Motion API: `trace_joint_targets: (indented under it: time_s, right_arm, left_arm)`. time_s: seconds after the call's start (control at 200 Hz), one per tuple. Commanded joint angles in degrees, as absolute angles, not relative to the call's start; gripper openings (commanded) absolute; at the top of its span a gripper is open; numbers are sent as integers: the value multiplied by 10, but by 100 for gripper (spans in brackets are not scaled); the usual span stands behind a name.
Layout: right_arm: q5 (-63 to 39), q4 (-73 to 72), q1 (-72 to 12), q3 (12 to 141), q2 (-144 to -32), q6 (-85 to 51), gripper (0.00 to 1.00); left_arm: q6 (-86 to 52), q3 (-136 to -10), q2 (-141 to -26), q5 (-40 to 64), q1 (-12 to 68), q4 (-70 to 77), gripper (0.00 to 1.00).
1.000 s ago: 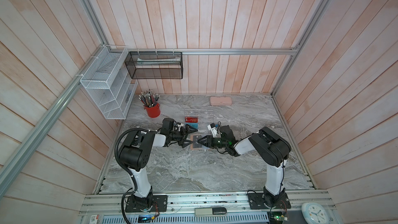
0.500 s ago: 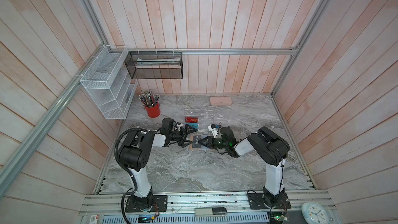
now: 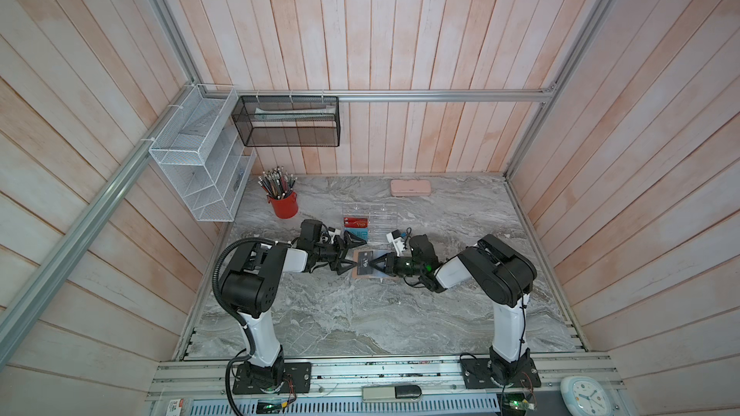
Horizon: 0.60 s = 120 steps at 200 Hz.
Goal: Take the credit cards out of the card holder
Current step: Take out the credit card from the card slot.
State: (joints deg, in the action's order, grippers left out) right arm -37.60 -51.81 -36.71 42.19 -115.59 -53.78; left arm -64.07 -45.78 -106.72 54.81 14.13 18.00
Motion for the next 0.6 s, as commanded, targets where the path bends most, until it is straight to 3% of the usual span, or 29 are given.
trace_joint_targets:
  time_s: [0.0,0.595]
  right_arm:
    - [-391,-513,-370,439,-1170,-530,16]
    - [-415,-495,-375,467,-1186,-524,22]
  left_arm:
    - [-626,-446,-1084,532,141,148,100]
    - [-624,-441,-1085,534,139,150,100]
